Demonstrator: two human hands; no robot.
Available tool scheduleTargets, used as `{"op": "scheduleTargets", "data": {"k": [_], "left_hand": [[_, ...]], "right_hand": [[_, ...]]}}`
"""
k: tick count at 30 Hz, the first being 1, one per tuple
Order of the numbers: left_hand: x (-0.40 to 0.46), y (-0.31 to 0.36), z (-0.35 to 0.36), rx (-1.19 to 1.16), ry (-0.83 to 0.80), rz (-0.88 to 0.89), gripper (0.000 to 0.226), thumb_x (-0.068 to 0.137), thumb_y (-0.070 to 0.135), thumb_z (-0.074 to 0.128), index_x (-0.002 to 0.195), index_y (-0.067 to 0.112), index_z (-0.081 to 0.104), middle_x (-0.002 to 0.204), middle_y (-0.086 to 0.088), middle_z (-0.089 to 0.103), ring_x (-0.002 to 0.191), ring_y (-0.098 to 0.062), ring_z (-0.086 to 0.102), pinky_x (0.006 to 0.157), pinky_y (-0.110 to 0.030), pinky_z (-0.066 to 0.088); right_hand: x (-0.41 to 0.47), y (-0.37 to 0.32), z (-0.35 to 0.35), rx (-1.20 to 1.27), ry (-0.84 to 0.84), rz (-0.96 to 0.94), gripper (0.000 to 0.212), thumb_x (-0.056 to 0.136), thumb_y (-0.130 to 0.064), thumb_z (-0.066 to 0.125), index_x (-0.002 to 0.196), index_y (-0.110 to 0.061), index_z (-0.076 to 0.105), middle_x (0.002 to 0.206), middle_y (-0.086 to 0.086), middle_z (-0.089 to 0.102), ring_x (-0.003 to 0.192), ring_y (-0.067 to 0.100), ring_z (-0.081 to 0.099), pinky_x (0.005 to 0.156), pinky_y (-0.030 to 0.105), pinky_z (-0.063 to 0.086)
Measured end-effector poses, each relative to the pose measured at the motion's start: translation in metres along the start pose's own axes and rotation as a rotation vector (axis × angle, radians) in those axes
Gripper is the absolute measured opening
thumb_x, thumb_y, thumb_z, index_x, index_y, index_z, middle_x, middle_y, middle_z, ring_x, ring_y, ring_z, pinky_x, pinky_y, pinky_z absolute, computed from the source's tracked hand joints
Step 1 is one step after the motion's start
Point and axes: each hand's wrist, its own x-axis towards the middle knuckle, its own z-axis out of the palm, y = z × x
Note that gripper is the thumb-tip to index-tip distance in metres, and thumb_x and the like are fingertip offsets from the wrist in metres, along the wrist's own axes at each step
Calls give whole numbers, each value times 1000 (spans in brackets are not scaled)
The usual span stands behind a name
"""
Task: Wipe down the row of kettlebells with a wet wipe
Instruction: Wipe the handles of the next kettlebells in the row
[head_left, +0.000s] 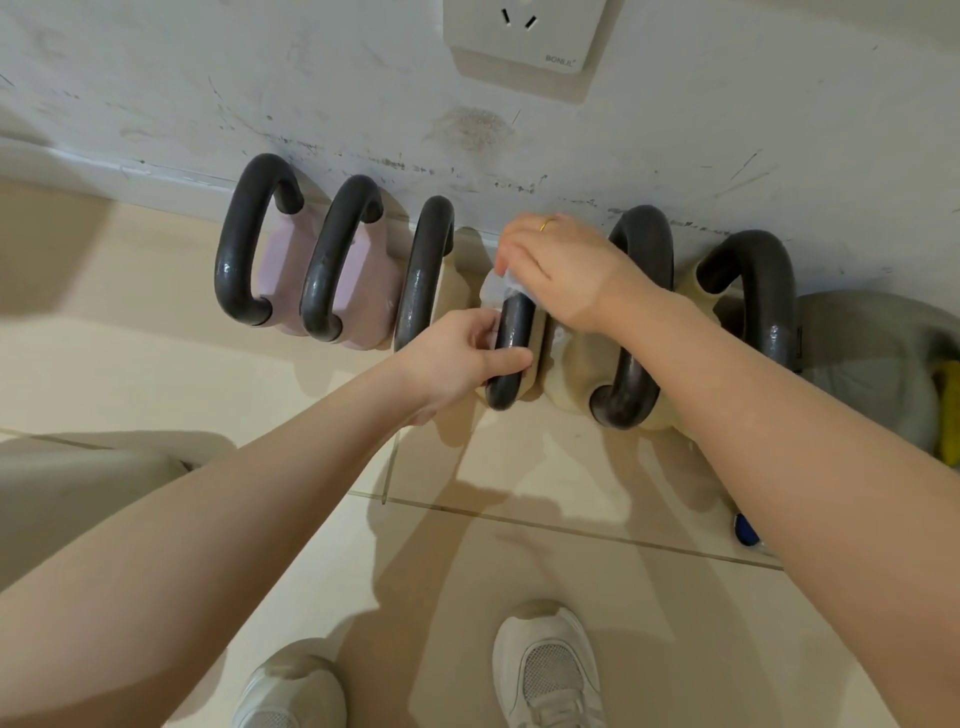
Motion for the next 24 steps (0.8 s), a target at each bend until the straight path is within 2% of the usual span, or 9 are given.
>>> {"op": "scheduleTargets", "data": {"k": [3, 6, 8, 10, 12, 15, 18, 21, 24], "left_hand": [[-15, -14, 1, -3, -3, 34, 5, 87, 5, 60, 90, 8, 57, 94, -23, 62, 87, -28, 60, 96, -53, 45], [-26, -25, 1, -15, 10, 48, 7, 88, 4, 59, 91, 10, 58, 102, -24, 65, 93, -35, 63, 95, -50, 47], [-28, -26, -2, -13, -6, 59, 6, 88, 5, 59, 93, 8, 57, 101, -23, 66, 91, -33, 64, 92, -48, 48], [-27, -25, -4, -14, -17, 68, 7, 88, 5, 59, 94, 6, 57, 99, -23, 65, 88, -26, 64, 89, -43, 50], [-27, -23, -5, -34, -25, 75, 7, 88, 3, 59, 94, 4, 56, 94, -21, 64, 84, -21, 63, 87, -41, 50], [-28, -25, -5, -55, -41, 77, 10, 88, 1, 58, 89, 11, 56, 91, -14, 62, 83, -22, 60, 89, -47, 49], [-29, -28, -6, -44, -52, 88, 8, 88, 0, 58, 90, 8, 56, 91, -19, 61, 83, -24, 59, 90, -50, 48], [-30, -30, -5, -12, -57, 92, 9, 87, 4, 60, 95, 5, 56, 94, -23, 61, 82, -26, 59, 88, -50, 48], [-32, -34, -2, -13, -74, 105, 10, 87, 1, 59, 95, 6, 56, 90, -21, 58, 78, -24, 57, 78, -42, 49]], "right_hand": [[0, -16, 13, -63, 135, 23, 40, 101, -28, 24, 101, -8, 59, 105, 9, 57, 105, 24, 49, 100, 35, 28], [-9, -26, 16, 44, 155, -76, 41, 98, -31, 25, 87, -11, 60, 91, 7, 56, 93, 23, 48, 94, 36, 31], [-2, -20, 14, 229, 94, 26, 38, 97, -29, 22, 83, -15, 54, 84, 3, 50, 84, 18, 43, 92, 34, 31], [7, -18, 16, 491, 60, 217, 38, 100, -28, 22, 88, -11, 54, 83, 5, 48, 79, 17, 43, 77, 31, 33], [9, -23, 21, 639, 96, 300, 36, 100, -28, 25, 86, -9, 53, 84, 6, 48, 78, 17, 44, 67, 29, 34], [0, -29, 26, 558, 170, 125, 30, 98, -21, 32, 77, -11, 52, 83, 2, 48, 80, 16, 44, 68, 26, 33], [-5, -23, 26, 489, 186, -1, 29, 95, -21, 34, 73, -19, 53, 77, -10, 48, 85, 16, 46, 77, 27, 33], [0, -20, 24, 743, 123, 287, 30, 94, -24, 39, 70, -18, 54, 71, -4, 49, 75, 17, 49, 69, 29, 39], [5, -26, 25, 981, 212, 535, 32, 89, -23, 44, 58, -20, 52, 63, 2, 52, 66, 18, 50, 65, 29, 40]]}}
